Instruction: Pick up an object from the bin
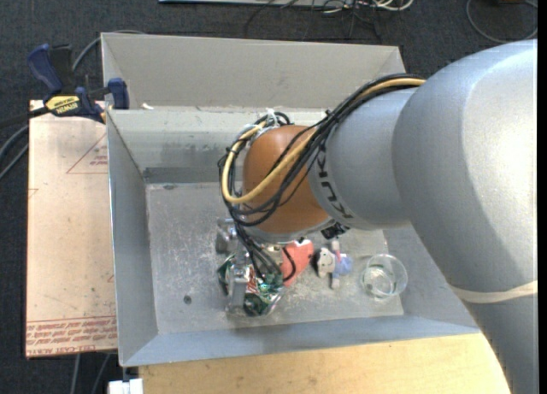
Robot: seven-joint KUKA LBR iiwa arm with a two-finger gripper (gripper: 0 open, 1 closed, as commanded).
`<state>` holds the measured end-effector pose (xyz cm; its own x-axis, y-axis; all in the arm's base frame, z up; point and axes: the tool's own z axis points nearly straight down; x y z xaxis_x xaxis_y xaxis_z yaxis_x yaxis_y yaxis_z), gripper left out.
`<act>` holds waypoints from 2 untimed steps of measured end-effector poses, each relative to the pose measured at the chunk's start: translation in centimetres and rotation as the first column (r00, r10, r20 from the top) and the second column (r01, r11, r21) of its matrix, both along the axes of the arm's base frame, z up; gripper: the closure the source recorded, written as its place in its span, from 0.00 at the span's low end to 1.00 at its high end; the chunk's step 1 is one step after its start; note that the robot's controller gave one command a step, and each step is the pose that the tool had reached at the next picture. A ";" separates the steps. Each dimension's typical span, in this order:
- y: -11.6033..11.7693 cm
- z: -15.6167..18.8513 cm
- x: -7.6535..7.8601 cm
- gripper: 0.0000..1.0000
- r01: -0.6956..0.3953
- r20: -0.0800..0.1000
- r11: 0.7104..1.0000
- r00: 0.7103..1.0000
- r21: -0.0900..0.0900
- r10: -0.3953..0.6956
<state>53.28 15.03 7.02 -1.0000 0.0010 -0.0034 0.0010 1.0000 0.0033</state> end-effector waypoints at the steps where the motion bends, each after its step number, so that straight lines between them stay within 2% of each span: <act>1: -6.9 0.8 -4.7 0.00 -0.202 0.005 0.979 0.979 -0.004 0.202; 2: -6.0 0.0 -3.3 1.00 -0.096 0.001 0.995 0.995 0.001 0.096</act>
Offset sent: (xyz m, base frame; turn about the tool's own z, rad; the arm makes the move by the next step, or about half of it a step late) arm -0.0338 -0.0603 -0.0002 -0.0977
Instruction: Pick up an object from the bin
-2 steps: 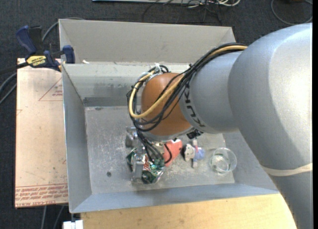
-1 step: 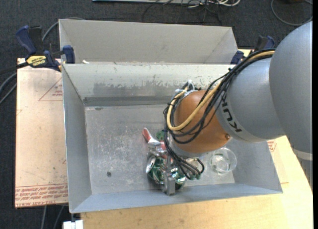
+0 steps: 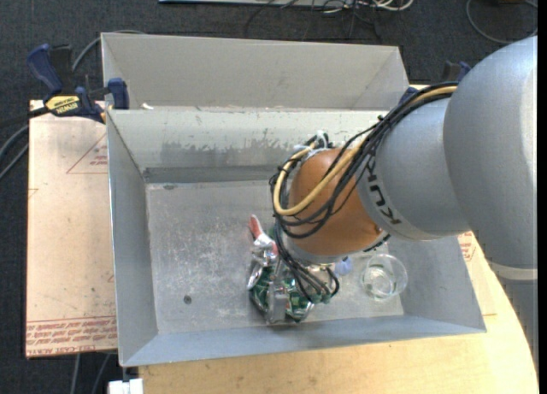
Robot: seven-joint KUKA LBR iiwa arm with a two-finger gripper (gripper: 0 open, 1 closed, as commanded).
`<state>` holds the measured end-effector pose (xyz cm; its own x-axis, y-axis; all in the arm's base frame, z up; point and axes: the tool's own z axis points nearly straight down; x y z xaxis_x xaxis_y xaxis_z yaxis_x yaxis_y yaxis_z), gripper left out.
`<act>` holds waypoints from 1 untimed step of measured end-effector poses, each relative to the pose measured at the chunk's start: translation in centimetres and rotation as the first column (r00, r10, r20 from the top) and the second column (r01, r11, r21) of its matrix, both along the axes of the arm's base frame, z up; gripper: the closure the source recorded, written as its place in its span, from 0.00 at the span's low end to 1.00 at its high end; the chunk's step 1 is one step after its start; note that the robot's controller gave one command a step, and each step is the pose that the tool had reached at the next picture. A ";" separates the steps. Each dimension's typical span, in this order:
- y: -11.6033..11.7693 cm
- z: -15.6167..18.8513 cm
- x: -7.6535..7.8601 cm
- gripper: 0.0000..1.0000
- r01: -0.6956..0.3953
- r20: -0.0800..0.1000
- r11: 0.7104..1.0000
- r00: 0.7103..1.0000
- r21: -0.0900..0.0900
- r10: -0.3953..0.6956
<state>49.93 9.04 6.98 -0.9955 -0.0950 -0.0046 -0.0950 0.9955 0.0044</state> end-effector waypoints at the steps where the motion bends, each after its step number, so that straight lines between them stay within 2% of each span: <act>1: 0.0 0.0 0.0 1.00 0.000 0.000 1.000 1.000 0.000 0.000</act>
Offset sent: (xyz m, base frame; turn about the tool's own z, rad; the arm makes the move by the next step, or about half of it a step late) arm 0.0000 0.0000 0.0000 0.0000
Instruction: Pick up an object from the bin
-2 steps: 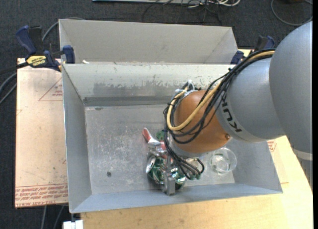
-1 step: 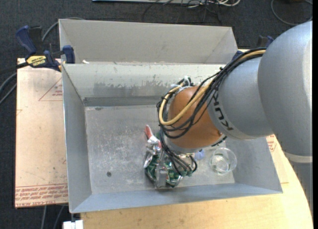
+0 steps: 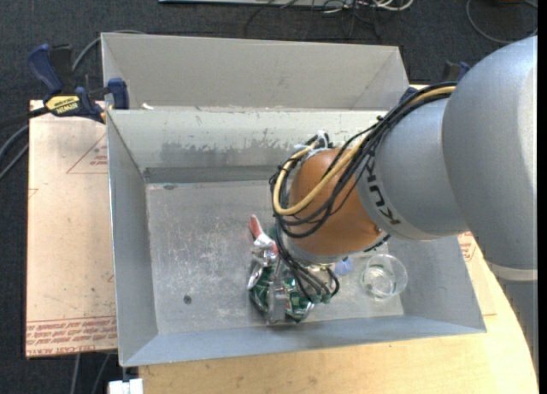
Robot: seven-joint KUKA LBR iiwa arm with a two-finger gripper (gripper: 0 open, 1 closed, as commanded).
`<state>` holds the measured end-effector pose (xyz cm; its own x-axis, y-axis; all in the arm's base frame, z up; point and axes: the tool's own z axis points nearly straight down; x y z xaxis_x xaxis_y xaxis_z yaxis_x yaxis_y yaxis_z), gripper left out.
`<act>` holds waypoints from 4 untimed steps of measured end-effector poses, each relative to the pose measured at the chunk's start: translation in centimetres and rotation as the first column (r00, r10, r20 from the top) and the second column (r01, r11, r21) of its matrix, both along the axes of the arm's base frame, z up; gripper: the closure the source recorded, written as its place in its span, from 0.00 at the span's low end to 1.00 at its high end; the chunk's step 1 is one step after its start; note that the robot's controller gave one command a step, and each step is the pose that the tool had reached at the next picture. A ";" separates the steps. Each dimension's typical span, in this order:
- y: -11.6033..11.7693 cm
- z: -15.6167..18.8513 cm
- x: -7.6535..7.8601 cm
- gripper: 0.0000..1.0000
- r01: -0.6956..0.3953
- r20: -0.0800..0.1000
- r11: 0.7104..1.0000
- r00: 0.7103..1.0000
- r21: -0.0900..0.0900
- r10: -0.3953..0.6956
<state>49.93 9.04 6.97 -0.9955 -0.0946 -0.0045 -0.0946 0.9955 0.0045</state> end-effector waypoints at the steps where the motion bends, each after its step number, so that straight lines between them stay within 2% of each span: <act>1: 0.0 0.0 0.0 1.00 0.000 0.000 1.000 1.000 0.000 0.000; 4: 0.0 0.0 0.0 1.00 0.000 0.000 1.000 1.000 0.000 0.000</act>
Offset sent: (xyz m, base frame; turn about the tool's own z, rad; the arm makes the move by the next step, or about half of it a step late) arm 0.0000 0.0000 0.0000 0.0000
